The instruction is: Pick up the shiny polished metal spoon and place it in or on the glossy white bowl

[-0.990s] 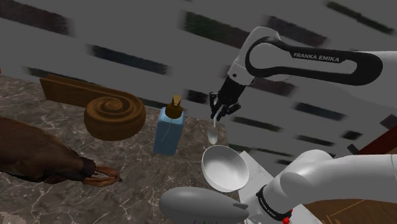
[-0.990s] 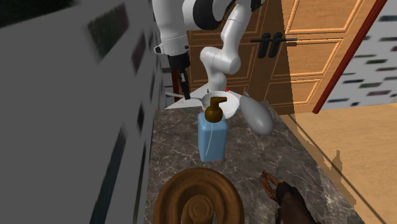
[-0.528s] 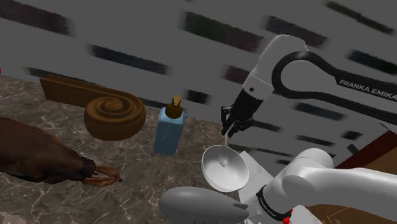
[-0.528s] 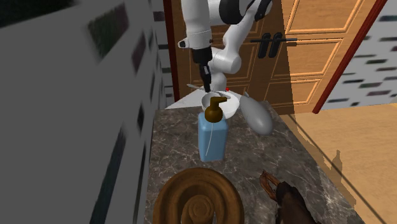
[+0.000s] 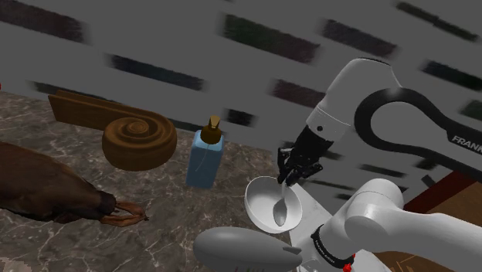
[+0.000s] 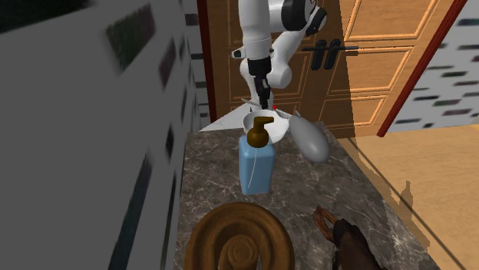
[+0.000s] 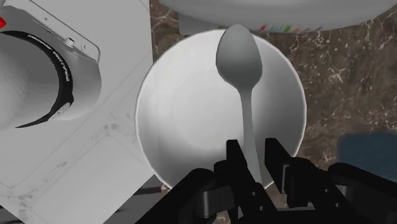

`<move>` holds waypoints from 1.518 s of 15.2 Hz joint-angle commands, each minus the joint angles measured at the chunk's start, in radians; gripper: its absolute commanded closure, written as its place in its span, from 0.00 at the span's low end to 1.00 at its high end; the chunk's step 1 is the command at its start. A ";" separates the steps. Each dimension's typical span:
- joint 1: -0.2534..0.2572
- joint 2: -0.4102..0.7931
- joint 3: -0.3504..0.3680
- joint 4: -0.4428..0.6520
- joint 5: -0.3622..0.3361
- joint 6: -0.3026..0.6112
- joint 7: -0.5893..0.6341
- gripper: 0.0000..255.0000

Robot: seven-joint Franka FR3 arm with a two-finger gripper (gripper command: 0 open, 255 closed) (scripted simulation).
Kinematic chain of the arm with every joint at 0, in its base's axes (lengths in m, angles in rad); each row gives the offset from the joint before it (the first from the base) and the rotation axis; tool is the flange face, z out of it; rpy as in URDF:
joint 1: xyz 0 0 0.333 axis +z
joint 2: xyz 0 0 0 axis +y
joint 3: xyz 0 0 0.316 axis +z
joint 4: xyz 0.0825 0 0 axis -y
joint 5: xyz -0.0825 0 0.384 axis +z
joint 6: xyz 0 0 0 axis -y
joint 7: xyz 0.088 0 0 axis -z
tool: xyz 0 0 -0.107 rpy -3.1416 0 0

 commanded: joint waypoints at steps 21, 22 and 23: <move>0.035 0.001 0.059 -0.163 0.068 0.159 -0.030 0.00; 0.035 0.001 0.059 -0.163 0.069 0.159 -0.030 0.00; 0.035 0.001 0.059 -0.163 0.069 0.159 -0.030 0.00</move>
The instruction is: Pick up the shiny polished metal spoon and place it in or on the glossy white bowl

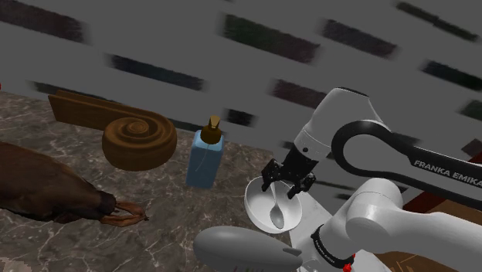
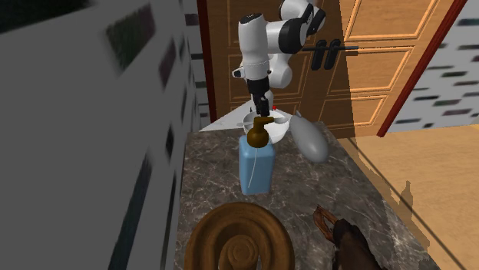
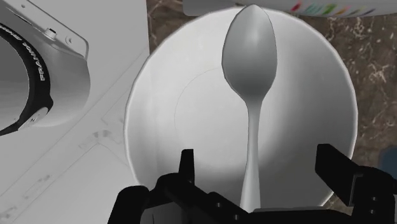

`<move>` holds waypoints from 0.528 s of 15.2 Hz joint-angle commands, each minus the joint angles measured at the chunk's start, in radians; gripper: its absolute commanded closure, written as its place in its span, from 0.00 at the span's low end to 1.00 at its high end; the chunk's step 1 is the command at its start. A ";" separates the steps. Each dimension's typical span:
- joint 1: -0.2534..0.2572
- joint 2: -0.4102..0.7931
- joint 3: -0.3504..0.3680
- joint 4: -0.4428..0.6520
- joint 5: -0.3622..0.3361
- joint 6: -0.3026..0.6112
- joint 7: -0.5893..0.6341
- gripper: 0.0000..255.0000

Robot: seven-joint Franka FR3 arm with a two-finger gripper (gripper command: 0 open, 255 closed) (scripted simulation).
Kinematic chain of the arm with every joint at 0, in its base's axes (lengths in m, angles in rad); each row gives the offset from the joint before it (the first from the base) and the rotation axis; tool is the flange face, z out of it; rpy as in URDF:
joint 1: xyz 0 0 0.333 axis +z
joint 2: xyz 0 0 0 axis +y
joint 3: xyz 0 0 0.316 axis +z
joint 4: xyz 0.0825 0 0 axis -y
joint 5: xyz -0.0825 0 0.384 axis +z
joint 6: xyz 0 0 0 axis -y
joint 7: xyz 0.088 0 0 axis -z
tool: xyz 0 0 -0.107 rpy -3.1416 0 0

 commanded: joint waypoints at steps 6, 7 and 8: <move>-0.042 -0.014 -0.070 0.112 -0.076 -0.129 0.002 0.00; -0.042 -0.014 -0.070 0.112 -0.076 -0.129 0.002 0.00; -0.042 -0.014 -0.070 0.112 -0.076 -0.129 0.002 0.00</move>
